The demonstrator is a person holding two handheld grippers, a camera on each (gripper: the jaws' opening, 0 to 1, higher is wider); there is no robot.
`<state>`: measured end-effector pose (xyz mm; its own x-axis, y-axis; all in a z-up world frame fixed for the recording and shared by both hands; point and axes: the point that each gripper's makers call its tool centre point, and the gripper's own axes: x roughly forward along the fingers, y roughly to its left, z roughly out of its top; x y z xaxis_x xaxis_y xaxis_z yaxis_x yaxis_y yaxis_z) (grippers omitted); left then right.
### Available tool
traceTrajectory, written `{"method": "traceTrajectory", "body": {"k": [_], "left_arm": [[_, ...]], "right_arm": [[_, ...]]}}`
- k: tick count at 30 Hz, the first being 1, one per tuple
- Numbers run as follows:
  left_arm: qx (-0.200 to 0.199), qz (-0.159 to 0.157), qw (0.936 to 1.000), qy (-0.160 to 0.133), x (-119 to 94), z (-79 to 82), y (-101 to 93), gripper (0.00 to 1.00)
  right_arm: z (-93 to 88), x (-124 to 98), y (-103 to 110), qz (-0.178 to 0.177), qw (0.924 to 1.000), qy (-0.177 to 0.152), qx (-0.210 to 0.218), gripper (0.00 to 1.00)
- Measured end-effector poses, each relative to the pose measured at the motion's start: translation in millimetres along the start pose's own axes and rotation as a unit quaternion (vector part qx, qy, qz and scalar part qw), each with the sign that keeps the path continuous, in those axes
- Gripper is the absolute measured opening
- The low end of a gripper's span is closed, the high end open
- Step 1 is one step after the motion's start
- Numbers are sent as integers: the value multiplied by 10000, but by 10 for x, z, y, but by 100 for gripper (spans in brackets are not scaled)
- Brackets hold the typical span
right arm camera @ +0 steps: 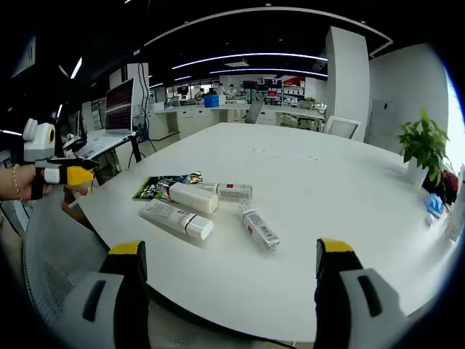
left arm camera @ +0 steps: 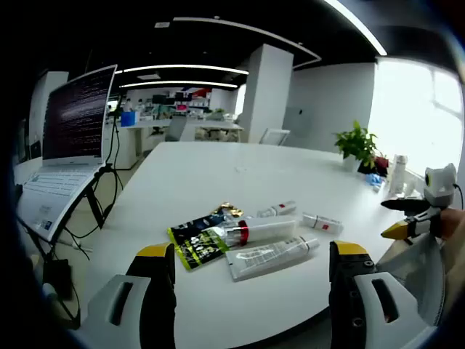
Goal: Arrange the skincare products in the storage area until every visible bottle or jar stands upright without overlapping.
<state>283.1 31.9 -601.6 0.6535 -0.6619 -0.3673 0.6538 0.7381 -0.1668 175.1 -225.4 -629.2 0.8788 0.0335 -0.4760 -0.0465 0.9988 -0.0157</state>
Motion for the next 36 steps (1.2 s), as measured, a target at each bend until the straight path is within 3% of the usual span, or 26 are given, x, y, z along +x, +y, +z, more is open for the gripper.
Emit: {"method": "traceTrajectory", "body": {"k": [36], "left_arm": [[-11, -126, 9999, 41, 5, -10, -38, 85]], "right_arm": [[-9, 1, -2, 1, 10000, 22, -79, 96]]}}
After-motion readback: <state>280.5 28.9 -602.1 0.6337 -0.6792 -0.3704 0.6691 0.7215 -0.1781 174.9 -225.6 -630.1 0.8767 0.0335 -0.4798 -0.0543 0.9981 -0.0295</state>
